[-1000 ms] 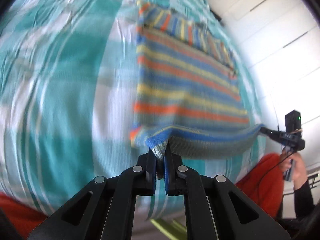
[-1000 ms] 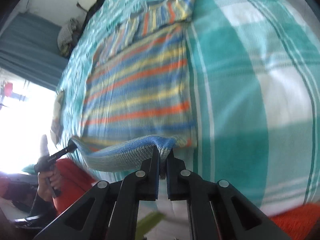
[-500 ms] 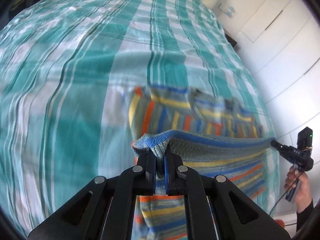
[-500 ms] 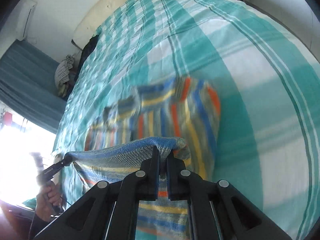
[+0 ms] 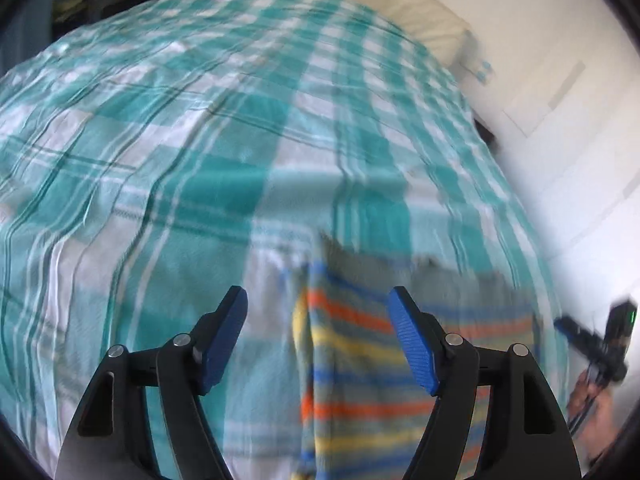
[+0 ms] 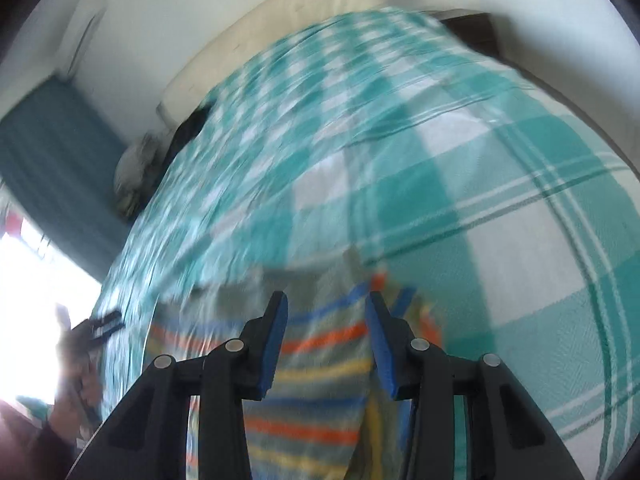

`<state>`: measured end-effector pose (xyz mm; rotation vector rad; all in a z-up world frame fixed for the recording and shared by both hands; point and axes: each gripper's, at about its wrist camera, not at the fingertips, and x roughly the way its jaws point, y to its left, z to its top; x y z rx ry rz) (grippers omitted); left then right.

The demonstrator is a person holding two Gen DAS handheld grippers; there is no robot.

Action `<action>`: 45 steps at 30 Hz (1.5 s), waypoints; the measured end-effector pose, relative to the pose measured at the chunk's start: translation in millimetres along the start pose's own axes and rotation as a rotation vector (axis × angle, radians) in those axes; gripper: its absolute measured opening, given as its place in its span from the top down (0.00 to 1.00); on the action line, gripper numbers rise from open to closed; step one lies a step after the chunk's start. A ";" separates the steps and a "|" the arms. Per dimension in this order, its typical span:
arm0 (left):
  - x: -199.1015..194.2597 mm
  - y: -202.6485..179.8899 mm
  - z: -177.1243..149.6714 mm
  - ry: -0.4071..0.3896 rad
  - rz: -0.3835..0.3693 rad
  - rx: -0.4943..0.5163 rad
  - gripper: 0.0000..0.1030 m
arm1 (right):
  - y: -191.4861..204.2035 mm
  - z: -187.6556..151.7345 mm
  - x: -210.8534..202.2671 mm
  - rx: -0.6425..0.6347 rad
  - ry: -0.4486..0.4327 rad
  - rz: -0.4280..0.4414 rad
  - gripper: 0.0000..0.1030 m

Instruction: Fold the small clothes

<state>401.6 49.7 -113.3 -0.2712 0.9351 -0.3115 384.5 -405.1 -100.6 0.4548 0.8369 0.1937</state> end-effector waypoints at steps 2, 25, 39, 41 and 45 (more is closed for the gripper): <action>-10.9 -21.6 -40.9 0.030 -0.036 0.142 0.28 | 19.9 -26.2 -5.9 -0.087 0.062 0.058 0.59; -81.6 -9.0 -176.2 -0.043 0.393 0.178 0.01 | 34.6 -224.2 -85.9 -0.177 -0.037 -0.370 0.26; -32.0 21.4 -198.9 -0.030 0.343 0.145 0.00 | 8.2 -214.2 -48.4 -0.148 -0.004 -0.568 0.00; -32.0 21.8 -199.2 -0.030 0.347 0.148 0.00 | 8.1 -214.4 -49.1 -0.148 -0.003 -0.568 0.00; -31.6 22.6 -199.2 -0.030 0.347 0.148 0.00 | 8.2 -213.2 -46.6 -0.148 -0.002 -0.569 0.00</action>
